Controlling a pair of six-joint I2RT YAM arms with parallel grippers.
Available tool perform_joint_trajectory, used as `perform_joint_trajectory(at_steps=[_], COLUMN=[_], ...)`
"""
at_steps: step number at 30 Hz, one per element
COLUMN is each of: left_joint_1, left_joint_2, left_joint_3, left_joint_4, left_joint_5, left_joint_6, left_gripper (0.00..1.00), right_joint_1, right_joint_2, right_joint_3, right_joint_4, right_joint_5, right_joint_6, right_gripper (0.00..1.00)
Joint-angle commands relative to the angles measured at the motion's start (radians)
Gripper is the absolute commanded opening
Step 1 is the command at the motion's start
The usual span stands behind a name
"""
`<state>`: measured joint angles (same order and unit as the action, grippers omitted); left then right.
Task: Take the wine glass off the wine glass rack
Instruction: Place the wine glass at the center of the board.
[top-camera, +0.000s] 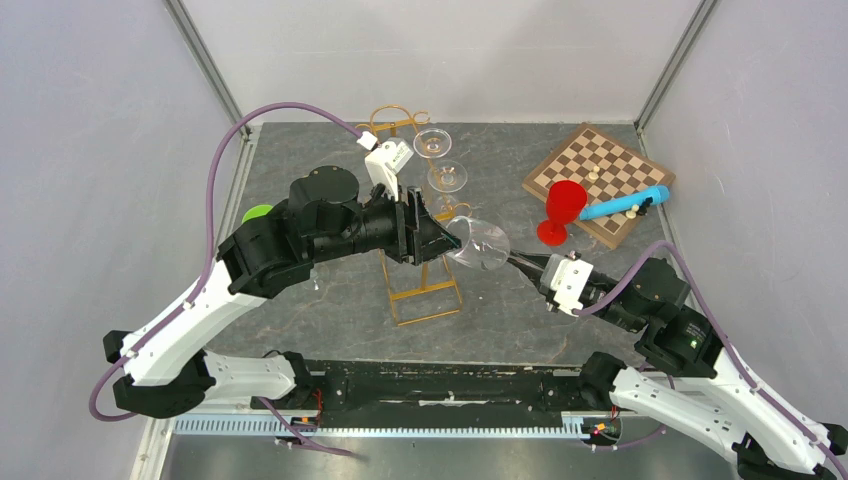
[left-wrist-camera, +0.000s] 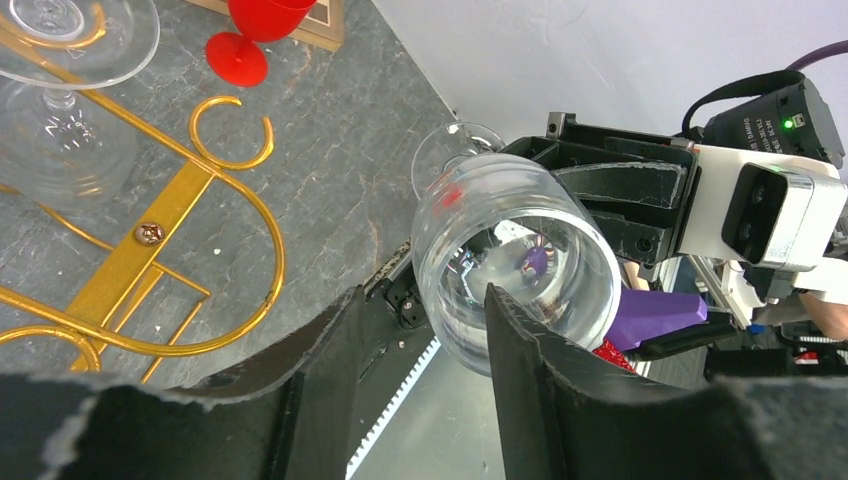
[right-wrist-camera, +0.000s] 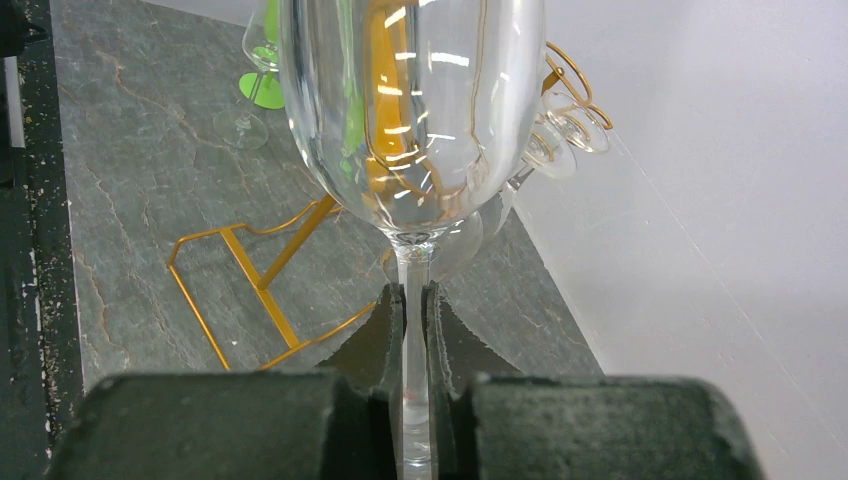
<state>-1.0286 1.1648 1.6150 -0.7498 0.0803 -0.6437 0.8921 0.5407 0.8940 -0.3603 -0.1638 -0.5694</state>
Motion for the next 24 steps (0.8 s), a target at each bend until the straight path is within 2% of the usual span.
perform_joint_trajectory(at_steps=[1,10,13,18,24], left_joint_1=[0.005,0.012,0.014,0.014,0.013], left_joint_2=[0.000,0.013,0.021,0.027,0.025], left_joint_3=[-0.010,-0.003,0.004,0.008,0.008], left_joint_4=[0.023,0.022,0.015,0.005,0.010], left_joint_5=[0.021,0.044,0.056,0.062,0.075], left_joint_6=[-0.020,-0.014,-0.012,-0.001,0.008], left_gripper=[0.50,0.30,0.18,0.03,0.02], right_joint_1=[0.000,-0.001,0.000,-0.001,0.000], right_joint_2=[-0.007,-0.003,0.002,0.007,0.005], right_joint_3=[0.049,0.052,0.058,0.065,0.071], right_joint_4=[0.116,0.122,0.125,0.131,0.132], right_joint_5=[-0.020,-0.026,-0.034,-0.039,-0.046], right_joint_6=[0.022,0.015,0.016,0.018,0.025], right_gripper=[0.00,0.00,0.00,0.00,0.02])
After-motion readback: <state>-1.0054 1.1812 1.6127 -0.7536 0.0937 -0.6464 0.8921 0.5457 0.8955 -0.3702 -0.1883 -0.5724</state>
